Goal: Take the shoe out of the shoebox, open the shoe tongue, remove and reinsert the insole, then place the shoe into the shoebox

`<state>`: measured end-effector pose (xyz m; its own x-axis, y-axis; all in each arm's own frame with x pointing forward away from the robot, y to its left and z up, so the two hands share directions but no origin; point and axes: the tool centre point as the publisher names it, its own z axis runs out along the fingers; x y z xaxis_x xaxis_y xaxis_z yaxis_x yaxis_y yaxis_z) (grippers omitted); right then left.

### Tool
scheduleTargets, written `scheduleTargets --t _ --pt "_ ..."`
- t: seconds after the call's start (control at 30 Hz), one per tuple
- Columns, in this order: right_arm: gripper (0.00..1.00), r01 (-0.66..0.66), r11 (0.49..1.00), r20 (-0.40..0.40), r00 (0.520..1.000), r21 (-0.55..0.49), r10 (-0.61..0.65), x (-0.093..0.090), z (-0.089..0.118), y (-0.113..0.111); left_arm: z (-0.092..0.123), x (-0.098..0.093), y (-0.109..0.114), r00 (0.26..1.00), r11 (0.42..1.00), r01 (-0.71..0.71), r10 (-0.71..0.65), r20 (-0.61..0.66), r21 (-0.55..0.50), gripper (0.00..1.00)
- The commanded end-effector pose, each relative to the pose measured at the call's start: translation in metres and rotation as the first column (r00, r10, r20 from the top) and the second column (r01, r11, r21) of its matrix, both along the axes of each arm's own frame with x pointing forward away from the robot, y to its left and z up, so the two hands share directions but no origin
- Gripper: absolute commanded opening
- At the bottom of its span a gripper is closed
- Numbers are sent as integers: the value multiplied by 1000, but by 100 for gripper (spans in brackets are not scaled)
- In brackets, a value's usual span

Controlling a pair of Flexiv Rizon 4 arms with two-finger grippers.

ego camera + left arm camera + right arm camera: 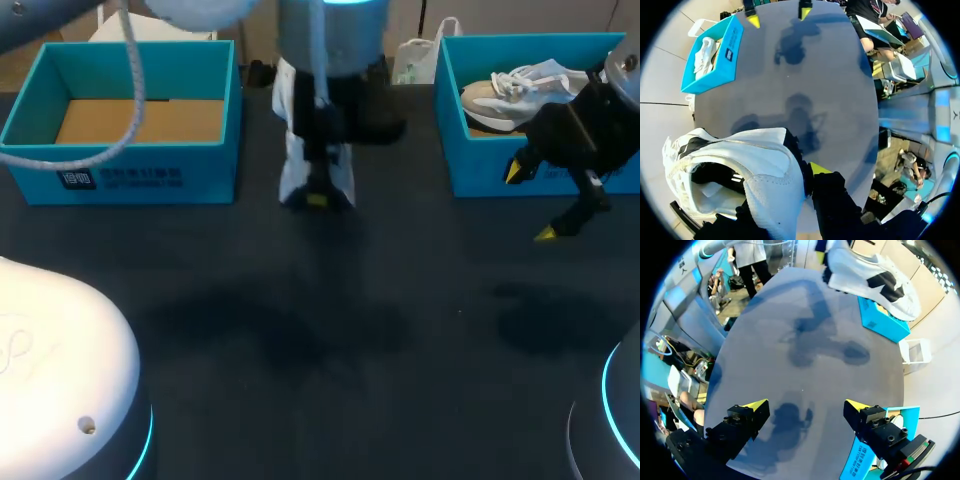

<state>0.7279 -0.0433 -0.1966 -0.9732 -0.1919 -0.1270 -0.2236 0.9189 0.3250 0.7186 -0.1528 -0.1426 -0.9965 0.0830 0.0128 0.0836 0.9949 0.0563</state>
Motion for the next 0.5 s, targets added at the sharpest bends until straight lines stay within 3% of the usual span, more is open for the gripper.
scheduleTargets --t 0.03,0.27,0.5 --pt "100 1 1000 -1 1000 -4 -1 1 -1 1 9 18 41 1000 999 13 -14 -17 -34 0" --pt "100 1 1000 -1 1000 -4 -1 1 -1 1 13 45 88 999 998 46 -47 -23 -30 0" --pt "100 1 1000 -1 1000 -4 -1 1 -1 1 22 85 135 999 999 37 -38 -26 -30 0"
